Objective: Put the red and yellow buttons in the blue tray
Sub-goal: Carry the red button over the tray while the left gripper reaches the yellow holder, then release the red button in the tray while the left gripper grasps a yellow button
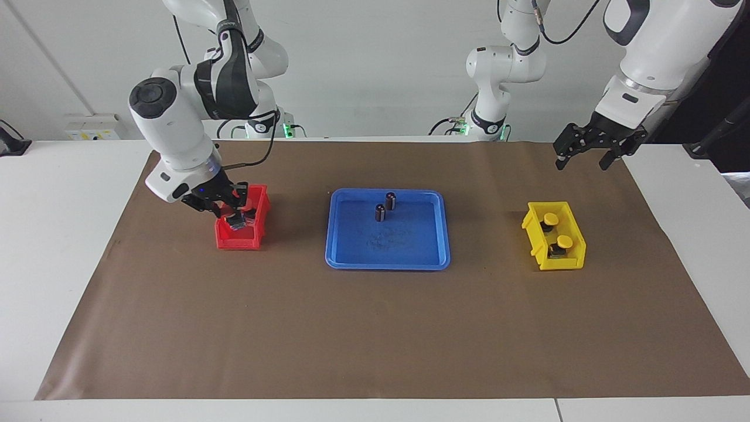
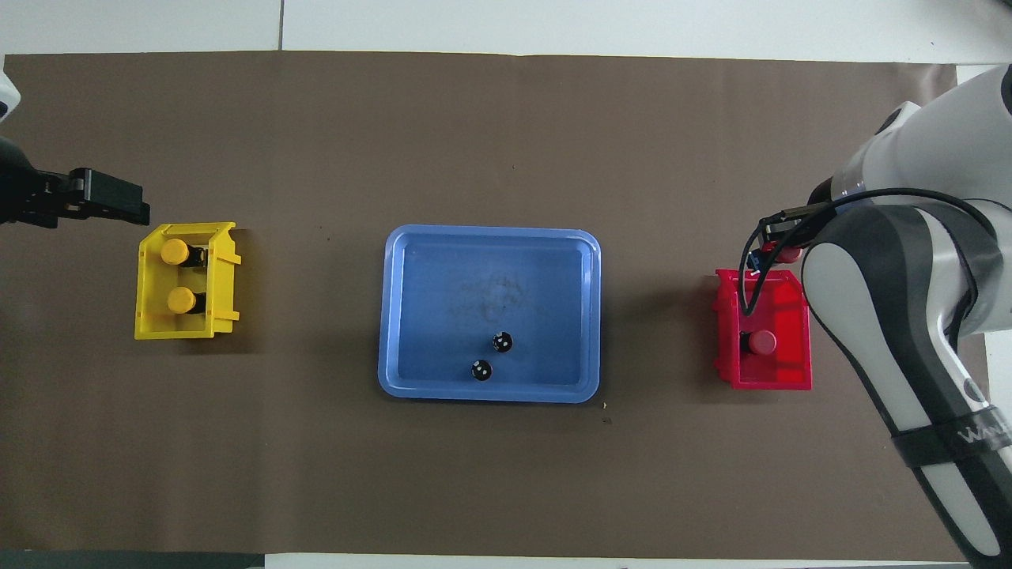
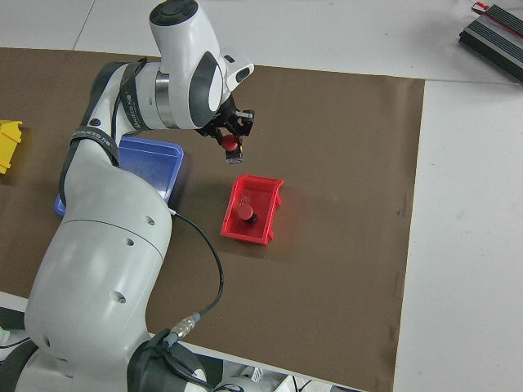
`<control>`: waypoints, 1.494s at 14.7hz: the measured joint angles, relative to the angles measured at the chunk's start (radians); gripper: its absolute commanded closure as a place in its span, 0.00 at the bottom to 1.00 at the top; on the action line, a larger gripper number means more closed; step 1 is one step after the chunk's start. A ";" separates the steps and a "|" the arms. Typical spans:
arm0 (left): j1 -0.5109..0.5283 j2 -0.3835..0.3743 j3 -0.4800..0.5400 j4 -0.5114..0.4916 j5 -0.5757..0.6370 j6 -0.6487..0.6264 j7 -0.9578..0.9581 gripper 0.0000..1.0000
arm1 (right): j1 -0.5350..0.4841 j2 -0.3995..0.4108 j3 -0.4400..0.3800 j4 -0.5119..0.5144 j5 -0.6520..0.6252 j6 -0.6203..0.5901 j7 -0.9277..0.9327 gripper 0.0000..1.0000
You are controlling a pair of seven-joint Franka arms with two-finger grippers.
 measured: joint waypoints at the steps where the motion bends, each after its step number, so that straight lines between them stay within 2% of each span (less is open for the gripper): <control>1: -0.010 -0.013 -0.001 -0.034 0.000 0.024 -0.012 0.00 | 0.046 0.018 0.003 0.023 0.001 0.008 0.074 0.82; 6: 0.021 -0.020 0.010 -0.147 0.000 0.181 0.020 0.03 | 0.282 0.087 0.012 0.044 0.000 0.118 0.421 0.82; 12: 0.099 0.127 0.015 -0.225 0.000 0.404 0.113 0.22 | 0.410 0.209 0.011 0.049 -0.001 0.246 0.625 0.80; 16: 0.111 0.149 0.016 -0.305 0.000 0.510 0.125 0.25 | 0.473 0.251 0.011 0.056 -0.004 0.276 0.691 0.79; 19: 0.111 0.149 0.016 -0.323 0.000 0.521 0.125 0.28 | 0.480 0.265 0.009 0.058 -0.007 0.294 0.696 0.74; 22: 0.112 0.150 0.017 -0.355 0.000 0.560 0.125 0.32 | 0.479 0.271 0.006 0.058 -0.008 0.308 0.696 0.57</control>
